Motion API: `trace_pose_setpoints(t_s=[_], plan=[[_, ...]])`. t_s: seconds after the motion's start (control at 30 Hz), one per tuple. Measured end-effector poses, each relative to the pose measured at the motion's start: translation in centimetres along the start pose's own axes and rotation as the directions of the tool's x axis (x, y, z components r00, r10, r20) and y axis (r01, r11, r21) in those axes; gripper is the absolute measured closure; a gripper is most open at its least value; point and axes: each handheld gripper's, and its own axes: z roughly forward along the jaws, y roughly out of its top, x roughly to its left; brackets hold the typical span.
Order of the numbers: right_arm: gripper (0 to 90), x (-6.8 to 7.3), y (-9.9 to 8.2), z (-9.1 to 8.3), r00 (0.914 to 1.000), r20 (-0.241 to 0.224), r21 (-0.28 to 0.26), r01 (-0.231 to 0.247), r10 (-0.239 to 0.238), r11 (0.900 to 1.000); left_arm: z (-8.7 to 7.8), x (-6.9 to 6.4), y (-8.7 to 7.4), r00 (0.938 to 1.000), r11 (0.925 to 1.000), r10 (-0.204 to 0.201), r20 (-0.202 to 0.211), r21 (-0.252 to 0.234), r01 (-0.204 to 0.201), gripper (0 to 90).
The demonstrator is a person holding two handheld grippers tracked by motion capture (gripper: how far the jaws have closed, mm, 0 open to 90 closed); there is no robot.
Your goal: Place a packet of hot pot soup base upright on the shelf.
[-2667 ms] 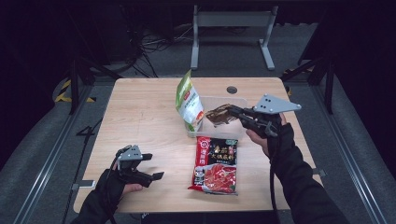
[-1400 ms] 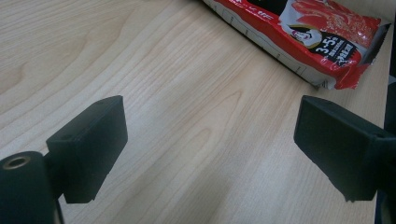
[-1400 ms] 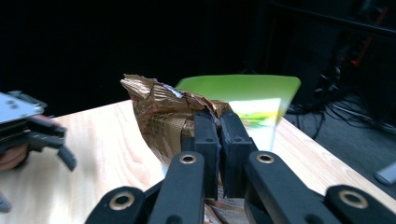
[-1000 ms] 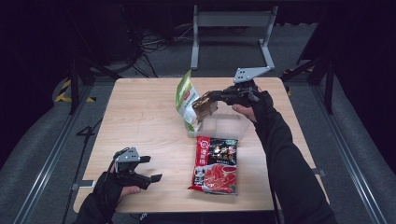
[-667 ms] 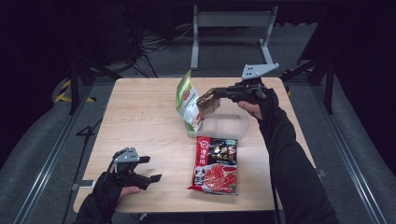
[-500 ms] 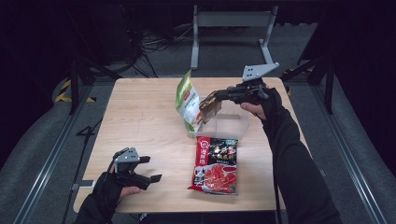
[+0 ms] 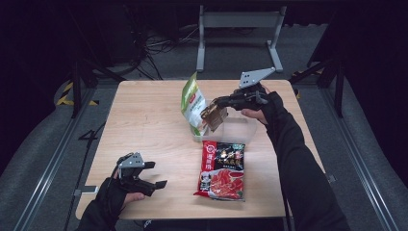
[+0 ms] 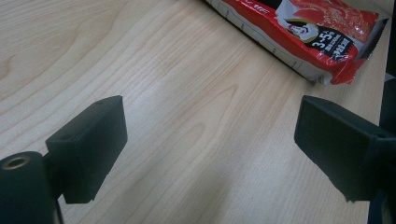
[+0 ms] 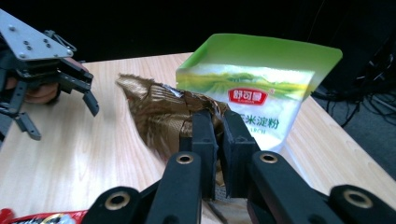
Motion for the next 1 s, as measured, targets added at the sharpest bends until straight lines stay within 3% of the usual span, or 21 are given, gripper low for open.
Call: trace_pose_setpoints(t_s=[0.13, 0.33, 0.5, 0.63, 0.7, 0.8, 0.87, 0.93, 1.0], plan=[[84.9, 0.5, 0.6, 1.3, 0.9993, 0.014, 0.022, 0.033, -0.034, 0.9992, 0.0, 0.0, 0.0, 1.0, 1.0, 0.008, 0.002, 0.001, -0.008, 10.5], [85.9, 1.3, 1.2, 2.2, 0.9979, -0.018, -0.002, 0.062, -0.062, 0.9981, 0.0, 0.0, 0.0, 1.0, 1.0, 0.0, 0.007, -0.001, 0.0, 10.5], [87.8, 1.1, 0.3, 2.8, 0.9984, -0.006, 0.028, 0.057, -0.057, 0.998, 0.0, 0.0, 0.0, 1.0, 1.0, 0.002, 0.006, 0.001, -0.002, 10.5], [87.9, 0.9, -0.9, 3.3, 0.998, 0.043, 0.064, 0.044, -0.046, 0.997, 0.0, 0.0, 0.0, 1.0, 1.0, 0.004, 0.007, 0.002, -0.004, 10.5], [87.6, 0.3, -1.6, 2.7, 0.9973, 0.073, 0.027, 0.008, -0.01, 0.9996, 0.0, 0.0, 0.0, 1.0, 1.0, 0.006, 0.007, 0.005, -0.006, 10.5], [87.0, -0.1, -2.4, 2.3, 0.9933, 0.115, 0.015, -0.014, 0.012, 0.9998, 0.1, 0.1, 0.0, 1.0, 1.0, 0.003, 0.004, 0.004, -0.003, 10.5], [86.0, -0.1, -2.7, 2.0, 0.9884, 0.15, 0.003, -0.021, 0.021, 0.9998, 0.1, 0.1, 0.0, 1.0, 1.0, 0.004, 0.001, 0.004, -0.004, 10.5], [80.5, -0.2, -3.0, 1.9, 0.9731, 0.227, -0.002, -0.039, 0.038, 0.9992, 0.2, 0.0, 0.0, 1.0, 1.0, 0.002, 0.001, 0.002, -0.002, 10.5], [80.5, -0.2, -3.4, 1.8, 0.9679, 0.246, -0.004, -0.051, 0.051, 0.9987, 0.1, 0.0, 0.1, 1.0, 1.0, 0.007, 0.0, 0.003, -0.007, 10.5]])
